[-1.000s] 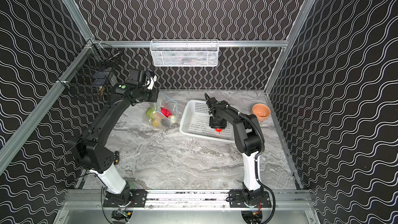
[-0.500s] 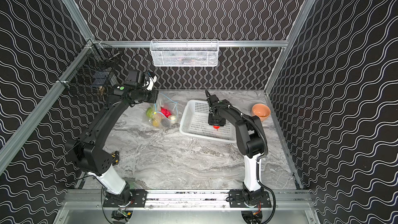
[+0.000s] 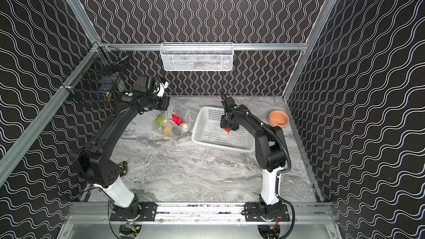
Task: Place the food in the zip-top bag and seal the zipper
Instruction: 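Carry the mango over the bag held by the left gripper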
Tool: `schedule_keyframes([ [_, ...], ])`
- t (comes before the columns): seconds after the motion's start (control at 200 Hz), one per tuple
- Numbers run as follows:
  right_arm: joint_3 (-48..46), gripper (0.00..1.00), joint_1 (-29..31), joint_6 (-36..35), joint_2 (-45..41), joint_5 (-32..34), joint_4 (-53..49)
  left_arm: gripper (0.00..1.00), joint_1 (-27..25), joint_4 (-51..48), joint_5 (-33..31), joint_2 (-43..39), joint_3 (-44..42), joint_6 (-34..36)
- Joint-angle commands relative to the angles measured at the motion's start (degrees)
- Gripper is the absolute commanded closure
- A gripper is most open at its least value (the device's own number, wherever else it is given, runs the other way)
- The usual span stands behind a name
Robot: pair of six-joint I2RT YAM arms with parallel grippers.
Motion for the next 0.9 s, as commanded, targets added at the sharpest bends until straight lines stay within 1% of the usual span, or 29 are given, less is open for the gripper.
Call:
schedule_keyframes([
  [0.0,-0.5,0.76,0.0,1.8,-2.0,-1.9,4.3,1.0,0.0,1.6,0.5,-0.6,-0.3,0.0],
  [0.1,-2.4,0.75,0.0,2.0,-3.4,-4.2,8.2,1.0,0.0,1.3,-0.3,-0.4,0.5,0.2],
  [0.125,-3.1,0.75,0.0,2.1,-5.6,-5.1,10.2,1.0,0.1,1.2,-0.4,-0.4,0.5,0.1],
  [0.285,-9.1,0.72,0.0,3.1,-11.5,-8.4,20.3,1.0,0.1,1.4,0.0,-0.8,0.0,0.0],
  [0.496,-11.1,0.74,0.0,3.5,-14.8,-11.9,26.5,1.0,0.1,2.1,-0.2,-2.1,-1.2,0.3],
  [0.576,-12.5,0.74,0.1,3.8,-16.8,-12.0,29.8,1.0,0.1,2.2,0.6,-2.2,-1.4,0.4],
  [0.701,-15.4,0.71,0.8,3.9,-20.0,-13.0,36.4,1.0,0.1,1.9,0.1,-1.7,-0.7,0.4],
  [0.896,-14.3,0.71,2.2,3.4,-20.4,-13.5,39.2,1.0,0.1,1.8,1.0,-1.0,-0.6,0.1],
])
